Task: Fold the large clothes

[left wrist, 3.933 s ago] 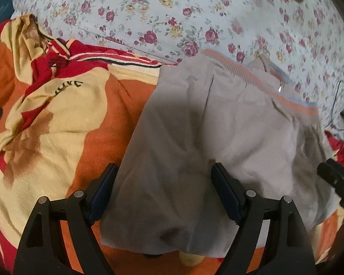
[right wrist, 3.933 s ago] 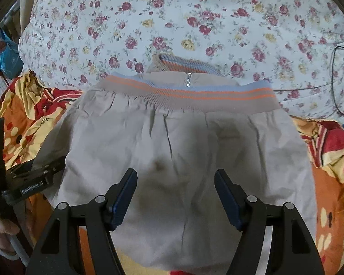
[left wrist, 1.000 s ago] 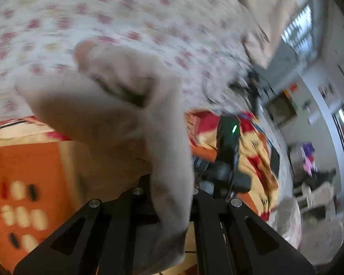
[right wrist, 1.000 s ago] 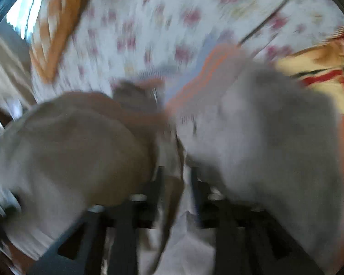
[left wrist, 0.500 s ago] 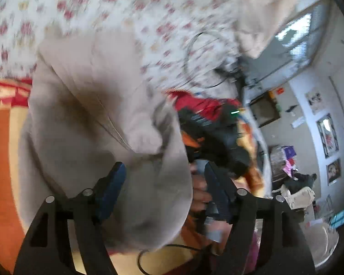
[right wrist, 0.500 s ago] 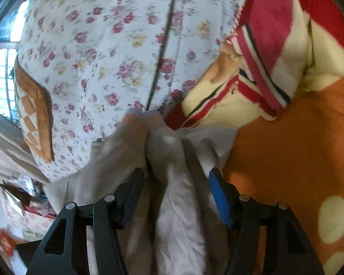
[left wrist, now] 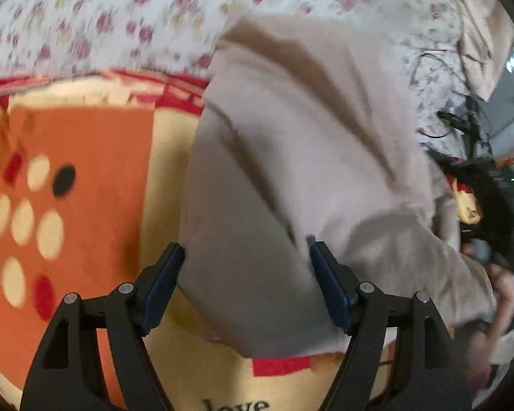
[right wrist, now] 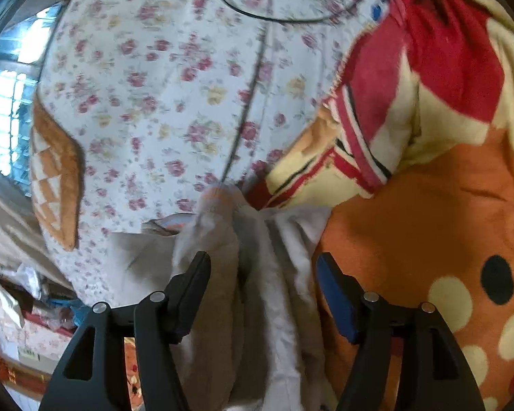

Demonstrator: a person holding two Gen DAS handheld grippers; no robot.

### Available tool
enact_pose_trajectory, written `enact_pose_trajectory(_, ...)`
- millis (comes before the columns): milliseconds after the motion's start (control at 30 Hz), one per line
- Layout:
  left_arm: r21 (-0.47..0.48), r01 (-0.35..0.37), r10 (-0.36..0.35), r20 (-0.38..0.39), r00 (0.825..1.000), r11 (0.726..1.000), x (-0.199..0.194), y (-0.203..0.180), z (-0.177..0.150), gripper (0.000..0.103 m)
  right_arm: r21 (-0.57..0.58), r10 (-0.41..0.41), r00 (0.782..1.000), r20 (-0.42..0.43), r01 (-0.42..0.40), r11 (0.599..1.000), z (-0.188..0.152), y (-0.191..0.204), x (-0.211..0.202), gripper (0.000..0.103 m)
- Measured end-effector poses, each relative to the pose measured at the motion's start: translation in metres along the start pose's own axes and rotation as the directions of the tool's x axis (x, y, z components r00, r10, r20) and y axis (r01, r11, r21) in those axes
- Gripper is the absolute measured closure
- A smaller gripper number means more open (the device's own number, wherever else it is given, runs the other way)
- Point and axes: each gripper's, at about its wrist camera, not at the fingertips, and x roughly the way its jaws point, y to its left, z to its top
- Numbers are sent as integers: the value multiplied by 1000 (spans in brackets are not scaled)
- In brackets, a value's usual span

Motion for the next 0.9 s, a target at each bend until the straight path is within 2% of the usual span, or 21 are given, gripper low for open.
enact_pose_trajectory(100, 39, -41, 39, 45, 998, 998, 3, -12, -8, 25, -121, 41, 999, 24, -38, 992, -1, 27, -10, 31)
enact_pose_trajectory(167, 55, -49, 47, 47, 998, 997, 2, -13, -10, 25, -209, 77, 997, -2, -76, 975, -4, 49, -7, 22)
enact_pose_trajectory(400, -6, -19, 19, 51, 999, 1000, -10, -1, -10, 25, -363, 40, 996, -80, -67, 929, -21, 91, 26, 21)
enact_pose_trajectory(467, -4, -32, 32, 70, 997, 999, -18, 2, -9, 25, -409, 2, 1000, -17, -9, 912, -23, 101, 19, 21)
enact_pose_trajectory(533, 0, -46, 46, 90, 995, 999, -24, 4, -6, 25, -439, 9, 1000, 27, 4, 899, -22, 108, 10, 21)
enact_pose_trajectory(633, 6, -74, 73, 115, 991, 997, -32, 6, 7, 25, -458, 30, 1000, 8, -23, 889, -17, 116, 3, 21)
enact_pose_trajectory(733, -37, -74, 79, 154, 985, 997, -40, 11, 26, 23, -484, 11, 999, -30, -24, 874, -17, 122, 9, 21)
enact_pose_trajectory(900, -23, -149, 151, 117, 982, 989, -18, 8, 55, 23, -526, -38, 996, -86, -13, 850, -26, 127, 38, 21)
